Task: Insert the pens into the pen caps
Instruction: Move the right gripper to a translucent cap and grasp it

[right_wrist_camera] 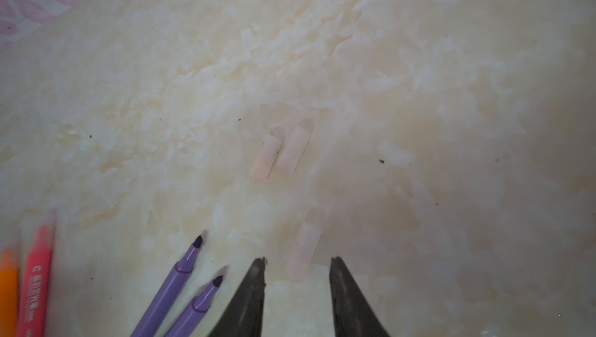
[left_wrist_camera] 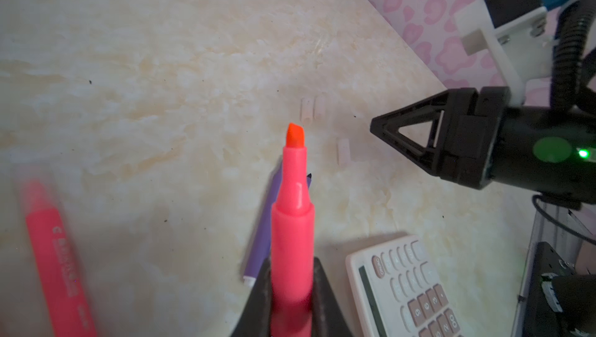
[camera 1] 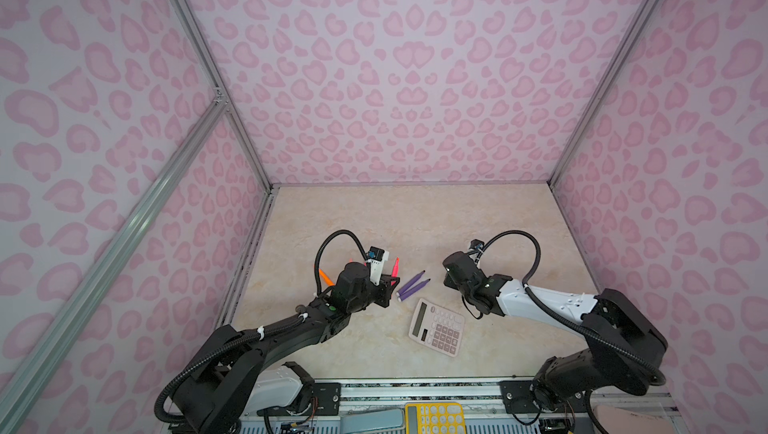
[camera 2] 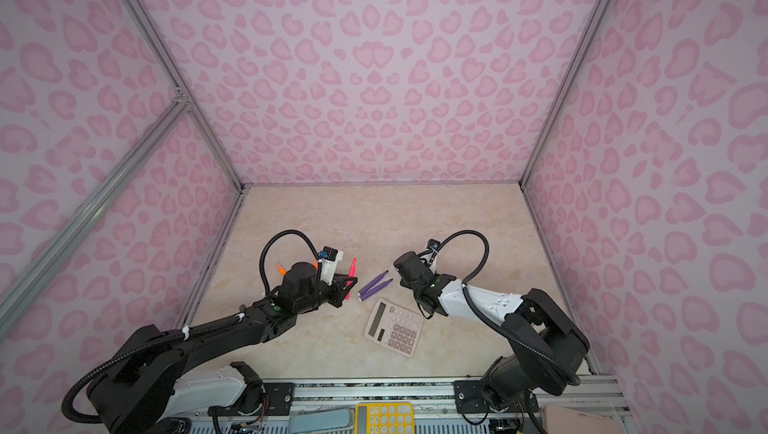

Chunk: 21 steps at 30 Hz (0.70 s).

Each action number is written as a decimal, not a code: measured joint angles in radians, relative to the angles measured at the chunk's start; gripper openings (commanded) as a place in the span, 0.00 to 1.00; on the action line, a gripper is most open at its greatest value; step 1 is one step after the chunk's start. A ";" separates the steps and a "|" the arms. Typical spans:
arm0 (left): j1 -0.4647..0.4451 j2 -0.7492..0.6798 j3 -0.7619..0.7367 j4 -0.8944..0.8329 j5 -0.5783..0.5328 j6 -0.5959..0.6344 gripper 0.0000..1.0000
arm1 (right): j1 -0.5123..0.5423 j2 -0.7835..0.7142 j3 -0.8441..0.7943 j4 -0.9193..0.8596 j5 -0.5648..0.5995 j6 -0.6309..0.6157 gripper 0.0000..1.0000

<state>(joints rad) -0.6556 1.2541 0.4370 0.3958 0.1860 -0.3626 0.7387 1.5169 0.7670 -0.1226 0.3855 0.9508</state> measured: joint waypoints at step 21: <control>-0.008 -0.062 -0.036 0.023 0.008 -0.003 0.03 | -0.011 0.212 0.125 -0.113 -0.002 -0.027 0.36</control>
<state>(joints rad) -0.6632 1.1919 0.4011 0.4183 0.1936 -0.3653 0.7280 1.7287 0.8921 -0.2359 0.3832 0.9234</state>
